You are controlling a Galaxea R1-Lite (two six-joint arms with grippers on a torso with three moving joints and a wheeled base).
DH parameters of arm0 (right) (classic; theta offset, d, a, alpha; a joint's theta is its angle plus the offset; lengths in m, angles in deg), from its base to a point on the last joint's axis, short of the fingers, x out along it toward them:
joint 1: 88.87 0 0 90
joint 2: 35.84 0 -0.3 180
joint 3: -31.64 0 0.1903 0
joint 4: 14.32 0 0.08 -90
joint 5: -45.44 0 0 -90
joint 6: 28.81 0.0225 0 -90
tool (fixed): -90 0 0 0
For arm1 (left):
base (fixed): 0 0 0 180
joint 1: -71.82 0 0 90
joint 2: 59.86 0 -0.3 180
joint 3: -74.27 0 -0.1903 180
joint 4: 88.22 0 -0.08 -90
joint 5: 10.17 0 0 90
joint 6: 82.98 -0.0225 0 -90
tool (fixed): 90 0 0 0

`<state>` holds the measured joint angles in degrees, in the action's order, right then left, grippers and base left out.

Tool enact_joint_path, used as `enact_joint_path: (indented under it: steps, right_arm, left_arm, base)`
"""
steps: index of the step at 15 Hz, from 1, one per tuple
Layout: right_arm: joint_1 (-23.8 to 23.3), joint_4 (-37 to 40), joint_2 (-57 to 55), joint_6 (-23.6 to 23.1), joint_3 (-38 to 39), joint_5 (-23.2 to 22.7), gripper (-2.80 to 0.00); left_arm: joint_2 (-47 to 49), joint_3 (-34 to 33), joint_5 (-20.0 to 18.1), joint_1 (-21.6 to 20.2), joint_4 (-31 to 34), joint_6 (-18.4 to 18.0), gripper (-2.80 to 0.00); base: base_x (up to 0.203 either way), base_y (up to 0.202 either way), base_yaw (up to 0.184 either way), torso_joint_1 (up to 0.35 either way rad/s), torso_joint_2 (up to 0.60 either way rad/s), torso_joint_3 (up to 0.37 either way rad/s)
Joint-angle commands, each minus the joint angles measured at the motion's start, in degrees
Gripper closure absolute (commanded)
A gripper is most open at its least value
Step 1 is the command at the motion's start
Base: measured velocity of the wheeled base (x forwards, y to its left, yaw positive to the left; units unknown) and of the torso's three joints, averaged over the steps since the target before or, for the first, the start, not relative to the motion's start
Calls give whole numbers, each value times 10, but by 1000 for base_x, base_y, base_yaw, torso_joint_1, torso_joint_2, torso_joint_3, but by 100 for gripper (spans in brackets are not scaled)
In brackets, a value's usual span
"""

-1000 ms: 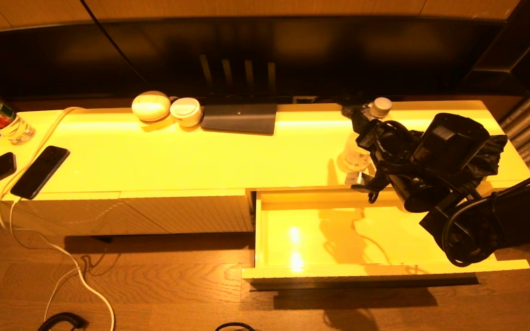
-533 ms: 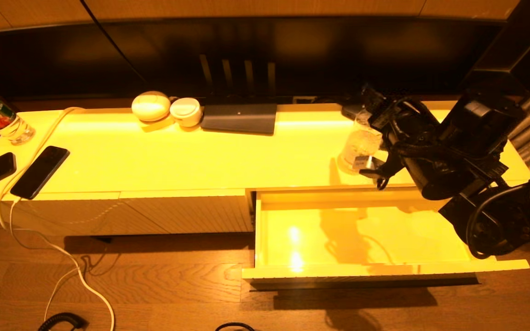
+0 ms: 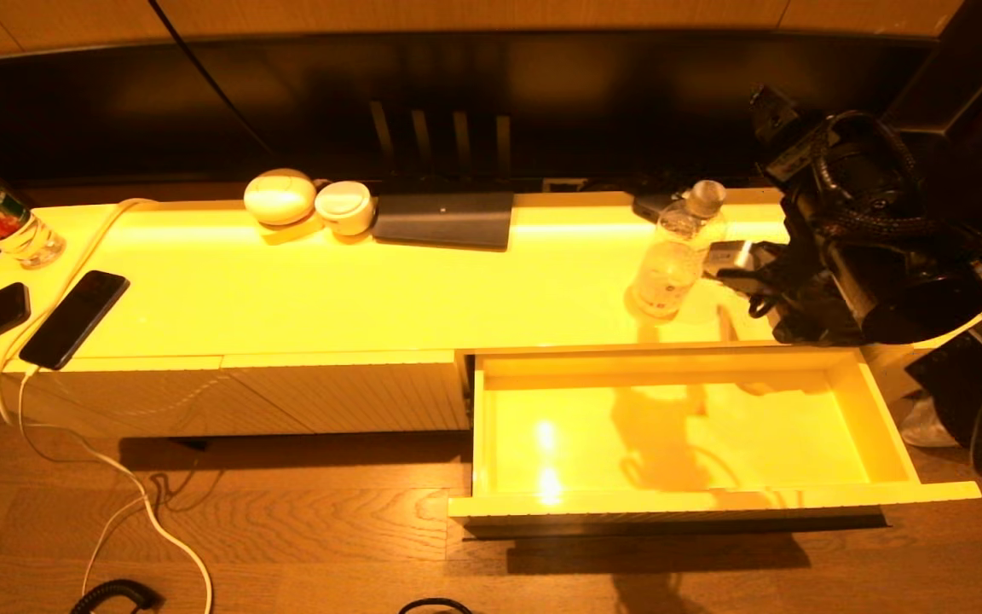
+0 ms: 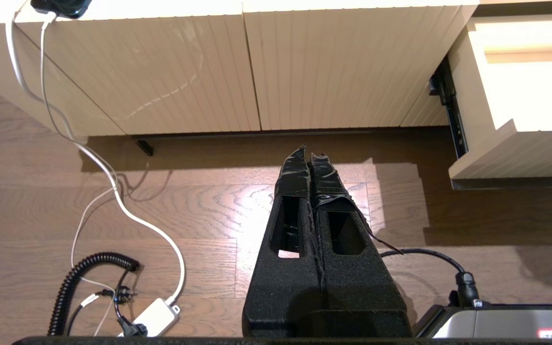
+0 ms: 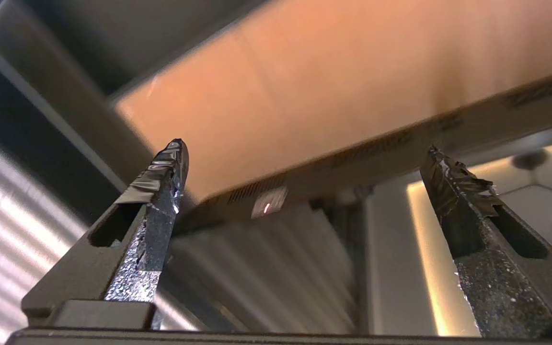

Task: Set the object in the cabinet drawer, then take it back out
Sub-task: Close the drawer

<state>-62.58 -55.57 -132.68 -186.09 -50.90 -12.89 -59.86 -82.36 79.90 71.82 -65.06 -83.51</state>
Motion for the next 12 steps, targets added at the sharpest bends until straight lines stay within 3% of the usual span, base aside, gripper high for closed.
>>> enact_joint_path:
  steps: [1,3,5,9,12]
  right_arm:
    - [-3,50,54,-9,3,14,-280]
    - [-15,124,88,0,1,39,-280]
    - [-25,204,114,76,1,73,-280]
    - [-38,363,152,206,-4,83,-280]
    - [-64,499,175,356,-21,83,-280]
  left_arm:
    - [0,-1,0,0,-1,0,0]
    - [0,-1,0,0,-1,0,0]
    - [0,-1,0,0,0,0,0]
    - [0,-1,0,0,0,0,0]
    - [0,-1,0,0,-1,0,0]
  base:
    - [0,0,0,0,0,0]
    - [0,0,0,0,0,0]
    - [0,0,0,0,0,0]
    - [0,0,0,0,0,0]
    - [0,0,0,0,0,0]
